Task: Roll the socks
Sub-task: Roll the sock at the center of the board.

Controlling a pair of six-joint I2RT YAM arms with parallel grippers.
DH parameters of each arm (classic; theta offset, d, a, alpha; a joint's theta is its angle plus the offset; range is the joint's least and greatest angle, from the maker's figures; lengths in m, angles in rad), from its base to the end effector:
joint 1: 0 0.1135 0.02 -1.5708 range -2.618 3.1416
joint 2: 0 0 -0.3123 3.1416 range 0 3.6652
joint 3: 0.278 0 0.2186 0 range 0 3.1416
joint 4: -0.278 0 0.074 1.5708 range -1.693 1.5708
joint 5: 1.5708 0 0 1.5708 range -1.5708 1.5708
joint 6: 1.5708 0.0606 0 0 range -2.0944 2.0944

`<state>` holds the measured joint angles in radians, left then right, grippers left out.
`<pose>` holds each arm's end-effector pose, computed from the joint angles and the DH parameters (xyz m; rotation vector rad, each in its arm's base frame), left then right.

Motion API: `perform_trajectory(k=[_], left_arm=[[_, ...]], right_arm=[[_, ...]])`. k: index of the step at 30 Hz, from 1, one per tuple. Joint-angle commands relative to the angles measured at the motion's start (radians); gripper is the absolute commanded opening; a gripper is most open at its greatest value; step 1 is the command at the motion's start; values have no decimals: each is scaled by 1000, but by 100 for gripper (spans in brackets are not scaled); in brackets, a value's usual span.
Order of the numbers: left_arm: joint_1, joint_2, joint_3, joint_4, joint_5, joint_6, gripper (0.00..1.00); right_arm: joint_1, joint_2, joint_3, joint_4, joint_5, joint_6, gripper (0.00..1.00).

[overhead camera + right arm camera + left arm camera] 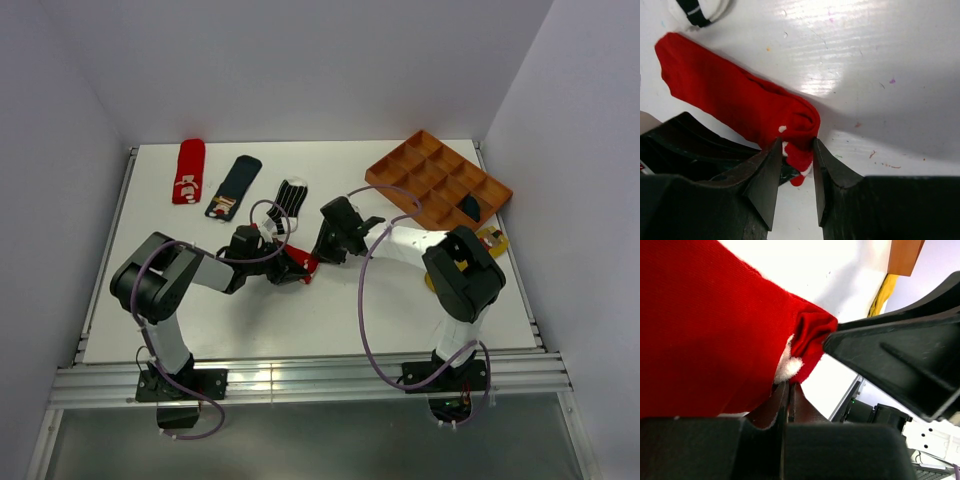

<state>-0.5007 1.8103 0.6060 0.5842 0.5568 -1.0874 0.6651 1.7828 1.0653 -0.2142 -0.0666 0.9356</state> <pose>0.2719 -0.1853 0.1692 -0.3675 2.4776 -1.4062 0.2837 0.2277 0.2179 0.3294 2.6378 0.6928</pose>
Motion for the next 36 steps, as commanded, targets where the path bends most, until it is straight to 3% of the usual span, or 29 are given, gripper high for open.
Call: perform_trajectory(k=[1, 17, 20, 21, 24, 26, 30, 33, 36], left_arm=[[-4, 40, -9, -40, -5, 3, 0], [-2, 60, -26, 12, 8, -26, 0], [-4, 58, -29, 16, 6, -25, 0], [-4, 55, -28, 9, 6, -23, 0], [-4, 34, -26, -10, -8, -6, 1], [-4, 12, -22, -52, -38, 15, 4], [-7, -92, -6, -168, -127, 70, 34], [-21, -167, 15, -270, -210, 118, 48], [-61, -233, 55, -377, -335, 176, 49]], right_arm=[[7, 27, 70, -19, 47, 9, 38], [8, 147, 128, -74, 65, -11, 24], [18, 187, 169, -138, 99, -34, 13], [19, 194, 179, -169, 106, -46, 2], [25, 208, 196, -214, 143, -60, 0], [27, 201, 200, -237, 172, -66, 0], [28, 199, 242, -275, 205, -75, 0], [36, 213, 278, -306, 223, -78, 0], [45, 228, 298, -318, 225, -80, 0]])
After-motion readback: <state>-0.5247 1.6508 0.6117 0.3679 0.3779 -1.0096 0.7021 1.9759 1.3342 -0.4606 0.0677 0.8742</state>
